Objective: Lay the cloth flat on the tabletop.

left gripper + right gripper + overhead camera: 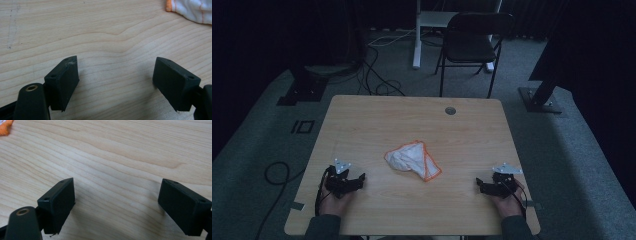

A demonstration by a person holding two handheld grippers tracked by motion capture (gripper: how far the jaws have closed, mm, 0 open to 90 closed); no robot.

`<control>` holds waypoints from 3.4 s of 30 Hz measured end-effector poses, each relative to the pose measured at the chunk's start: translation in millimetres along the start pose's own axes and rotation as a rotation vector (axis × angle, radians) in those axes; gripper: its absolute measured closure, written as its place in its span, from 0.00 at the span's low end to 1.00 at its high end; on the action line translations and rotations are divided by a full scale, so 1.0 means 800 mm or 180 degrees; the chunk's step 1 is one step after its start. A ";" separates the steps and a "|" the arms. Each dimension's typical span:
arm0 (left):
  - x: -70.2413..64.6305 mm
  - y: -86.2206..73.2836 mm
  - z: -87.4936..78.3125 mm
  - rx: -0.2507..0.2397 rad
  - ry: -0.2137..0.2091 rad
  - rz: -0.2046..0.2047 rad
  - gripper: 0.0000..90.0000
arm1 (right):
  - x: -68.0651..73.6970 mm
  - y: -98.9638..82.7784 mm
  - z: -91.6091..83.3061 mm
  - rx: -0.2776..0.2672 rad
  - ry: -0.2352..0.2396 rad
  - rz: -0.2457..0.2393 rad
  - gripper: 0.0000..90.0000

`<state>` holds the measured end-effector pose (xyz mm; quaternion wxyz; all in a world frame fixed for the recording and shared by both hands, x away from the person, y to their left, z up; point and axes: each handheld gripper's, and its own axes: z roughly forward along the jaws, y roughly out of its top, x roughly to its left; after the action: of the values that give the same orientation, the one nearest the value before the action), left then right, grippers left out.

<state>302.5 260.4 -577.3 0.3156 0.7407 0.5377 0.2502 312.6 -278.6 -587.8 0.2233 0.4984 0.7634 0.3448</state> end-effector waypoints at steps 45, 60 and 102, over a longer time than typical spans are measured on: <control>0.008 0.009 -0.007 0.0009 -0.0185 0.0091 0.45 | 0.051 0.030 -0.019 -0.0186 0.0341 -0.0257 0.47; -0.002 0.026 -0.011 -0.0085 -0.0236 0.0215 0.45 | 0.072 0.045 -0.014 -0.0194 0.0478 -0.0333 0.52; -0.045 0.055 0.012 -0.0155 -0.0378 0.0465 0.47 | 0.140 0.084 0.004 -0.0289 0.0818 -0.0712 0.60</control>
<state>326.6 214.1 -552.4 0.3458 0.7836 0.4564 0.2412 310.1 -157.0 -539.0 0.1831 0.3516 0.8200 0.4129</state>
